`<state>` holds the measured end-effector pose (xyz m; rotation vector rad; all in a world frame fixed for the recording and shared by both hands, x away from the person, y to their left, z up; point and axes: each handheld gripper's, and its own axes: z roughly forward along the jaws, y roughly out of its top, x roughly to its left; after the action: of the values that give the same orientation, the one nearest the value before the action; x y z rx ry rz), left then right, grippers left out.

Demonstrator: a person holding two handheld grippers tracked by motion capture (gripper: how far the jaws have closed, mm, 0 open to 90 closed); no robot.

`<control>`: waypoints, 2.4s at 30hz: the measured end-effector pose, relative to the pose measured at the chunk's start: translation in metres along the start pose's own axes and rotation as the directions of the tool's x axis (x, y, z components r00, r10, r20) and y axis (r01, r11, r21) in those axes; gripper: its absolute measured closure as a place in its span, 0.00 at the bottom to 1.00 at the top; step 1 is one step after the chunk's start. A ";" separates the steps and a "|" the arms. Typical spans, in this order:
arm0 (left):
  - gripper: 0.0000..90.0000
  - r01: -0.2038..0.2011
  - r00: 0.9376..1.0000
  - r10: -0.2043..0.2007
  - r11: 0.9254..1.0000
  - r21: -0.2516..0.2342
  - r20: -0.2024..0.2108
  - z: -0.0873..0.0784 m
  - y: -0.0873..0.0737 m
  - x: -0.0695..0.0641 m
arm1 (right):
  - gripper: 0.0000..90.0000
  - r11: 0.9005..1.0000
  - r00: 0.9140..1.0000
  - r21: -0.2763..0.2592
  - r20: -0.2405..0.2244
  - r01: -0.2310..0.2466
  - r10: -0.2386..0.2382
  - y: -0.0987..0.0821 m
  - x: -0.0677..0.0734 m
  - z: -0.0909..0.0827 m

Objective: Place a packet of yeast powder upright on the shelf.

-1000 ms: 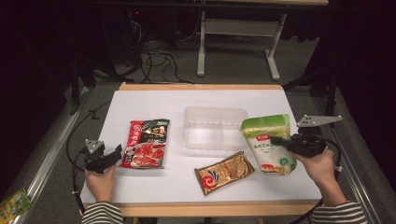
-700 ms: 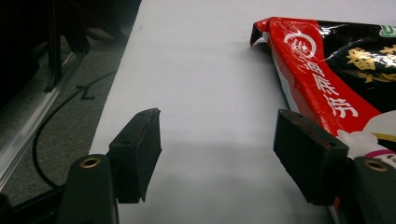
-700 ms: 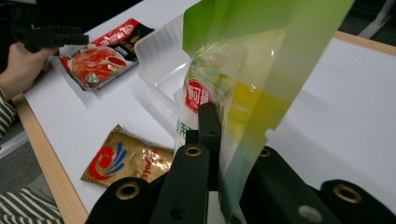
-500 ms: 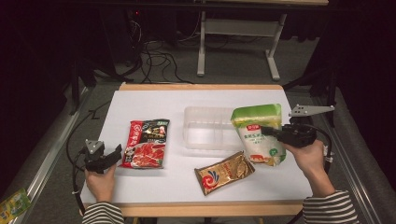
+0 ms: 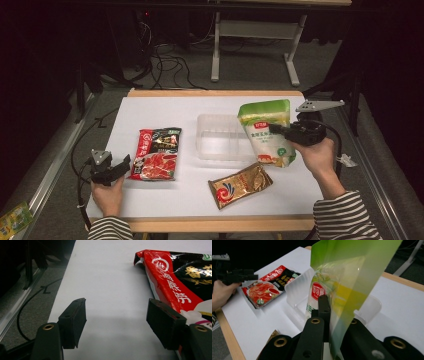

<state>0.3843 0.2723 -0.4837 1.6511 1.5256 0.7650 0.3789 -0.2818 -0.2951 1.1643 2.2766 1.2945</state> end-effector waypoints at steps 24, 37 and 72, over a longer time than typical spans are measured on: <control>0.36 0.003 1.000 -0.003 1.000 -0.010 -0.001 0.000 0.000 0.000 | 1.00 0.994 0.991 -0.053 0.093 -0.091 0.095 0.029 -0.011 0.050; 0.36 -0.001 1.000 0.001 1.000 -0.012 -0.002 -0.001 -0.001 -0.001 | 1.00 0.990 0.978 -0.067 0.165 -0.121 0.131 0.032 -0.019 0.075; 0.36 -0.001 1.000 0.000 1.000 -0.012 -0.002 -0.001 -0.001 -0.001 | 0.95 0.999 0.974 0.039 0.226 -0.033 0.024 0.011 -0.018 0.101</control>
<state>0.3835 0.2718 -0.4838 1.6427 1.5194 0.7745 0.4536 -0.2324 -0.3455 1.2912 2.1394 1.0671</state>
